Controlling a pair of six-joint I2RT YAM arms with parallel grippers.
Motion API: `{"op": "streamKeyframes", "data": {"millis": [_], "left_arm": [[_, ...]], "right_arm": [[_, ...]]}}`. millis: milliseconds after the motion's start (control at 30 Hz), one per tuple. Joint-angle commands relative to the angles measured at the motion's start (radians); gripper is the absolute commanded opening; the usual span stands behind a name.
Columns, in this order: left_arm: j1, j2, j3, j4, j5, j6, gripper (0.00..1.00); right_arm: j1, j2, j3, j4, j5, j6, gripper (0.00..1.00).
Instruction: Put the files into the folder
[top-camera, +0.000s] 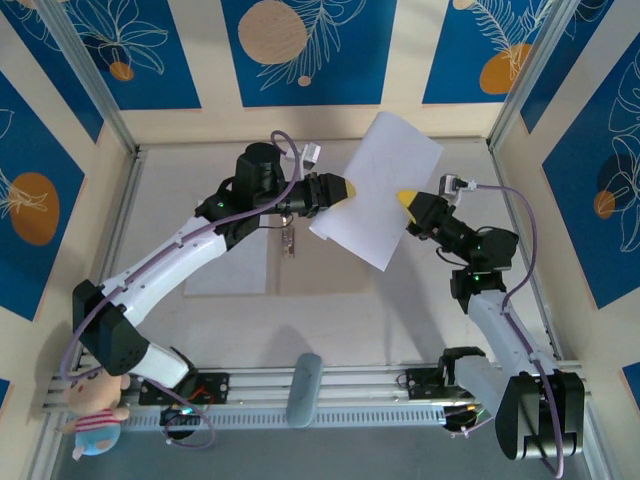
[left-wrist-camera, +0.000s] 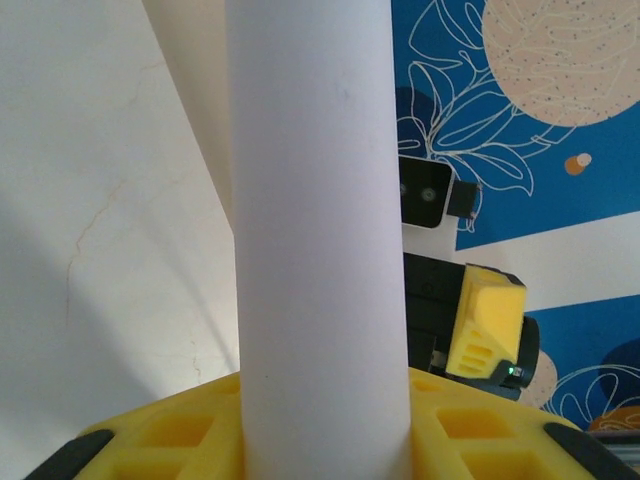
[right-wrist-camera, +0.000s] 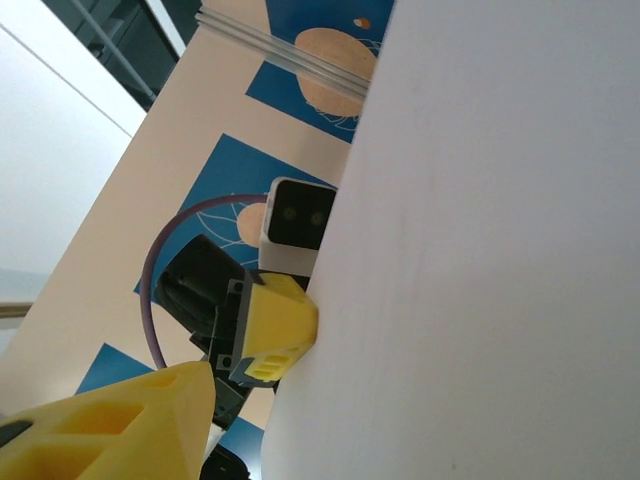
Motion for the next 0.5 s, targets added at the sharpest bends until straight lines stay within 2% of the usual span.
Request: {"op": "streamKeyframes", "data": {"millis": [0, 167, 467], "left_arm": [[0.010, -0.018, -0.019, 0.047, 0.031, 0.030, 0.35], [0.012, -0.018, -0.024, 0.044, 0.028, 0.048, 0.35], [0.015, -0.024, -0.013, 0.021, 0.030, 0.077, 0.35]], "right_arm": [[-0.004, -0.024, 0.040, -0.048, 0.028, 0.019, 0.58], [-0.006, -0.046, 0.049, -0.116, 0.040, 0.002, 0.52], [-0.005, -0.053, 0.050, -0.137, 0.045, -0.004, 0.43]]}}
